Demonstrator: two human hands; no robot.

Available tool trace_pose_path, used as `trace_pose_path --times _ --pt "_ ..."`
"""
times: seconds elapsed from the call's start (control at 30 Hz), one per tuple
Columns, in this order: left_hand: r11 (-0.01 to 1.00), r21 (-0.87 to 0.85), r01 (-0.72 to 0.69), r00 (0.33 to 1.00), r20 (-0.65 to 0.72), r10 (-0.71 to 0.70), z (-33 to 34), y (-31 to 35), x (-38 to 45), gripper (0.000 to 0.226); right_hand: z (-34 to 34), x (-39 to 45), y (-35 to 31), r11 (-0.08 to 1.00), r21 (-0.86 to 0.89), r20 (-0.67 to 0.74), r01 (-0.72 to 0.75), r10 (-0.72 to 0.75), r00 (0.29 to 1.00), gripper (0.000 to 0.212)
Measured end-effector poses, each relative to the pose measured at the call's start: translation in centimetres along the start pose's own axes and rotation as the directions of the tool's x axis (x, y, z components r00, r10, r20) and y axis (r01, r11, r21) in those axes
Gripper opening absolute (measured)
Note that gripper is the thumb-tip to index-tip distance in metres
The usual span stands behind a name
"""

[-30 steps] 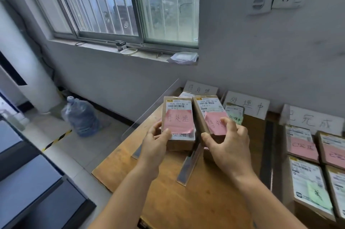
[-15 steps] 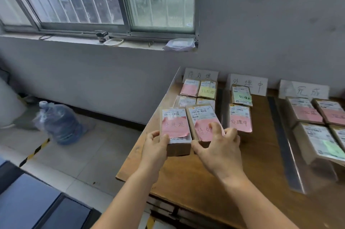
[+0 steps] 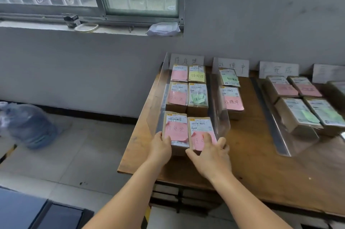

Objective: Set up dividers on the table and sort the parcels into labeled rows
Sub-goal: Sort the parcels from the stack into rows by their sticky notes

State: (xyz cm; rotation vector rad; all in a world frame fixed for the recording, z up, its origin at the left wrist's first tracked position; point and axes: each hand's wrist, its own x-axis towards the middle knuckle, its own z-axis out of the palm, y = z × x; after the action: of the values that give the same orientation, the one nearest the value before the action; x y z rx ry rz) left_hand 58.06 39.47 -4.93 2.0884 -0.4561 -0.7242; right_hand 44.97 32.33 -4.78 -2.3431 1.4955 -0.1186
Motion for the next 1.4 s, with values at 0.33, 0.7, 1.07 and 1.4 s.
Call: trace_pose_path --times 0.33,0.7,1.07,1.4 --pt "0.435 0.789 -0.434 0.881 0.272 0.387 -0.8 0.3 0.8 0.076 0.3 0.7 0.0 0.926 -0.262 0.003 0.271 -0.280 0.960 0.056" --pt "0.405 0.719 -0.565 0.815 0.409 0.410 -1.1 2.1 3.8 0.053 -0.2 4.7 -0.8 0.909 -0.268 -0.008 0.319 -0.333 0.943 0.044" --pt "0.365 0.747 -0.556 0.822 0.427 0.378 -1.0 3.2 4.1 0.056 -0.6 5.1 -1.0 0.918 -0.244 0.025 0.314 -0.317 0.948 0.052" --pt "0.376 0.698 -0.610 0.774 0.421 0.474 -0.2 7.3 1.6 0.077 -5.3 3.5 1.1 0.951 -0.164 -0.060 0.262 -0.275 0.960 0.087"
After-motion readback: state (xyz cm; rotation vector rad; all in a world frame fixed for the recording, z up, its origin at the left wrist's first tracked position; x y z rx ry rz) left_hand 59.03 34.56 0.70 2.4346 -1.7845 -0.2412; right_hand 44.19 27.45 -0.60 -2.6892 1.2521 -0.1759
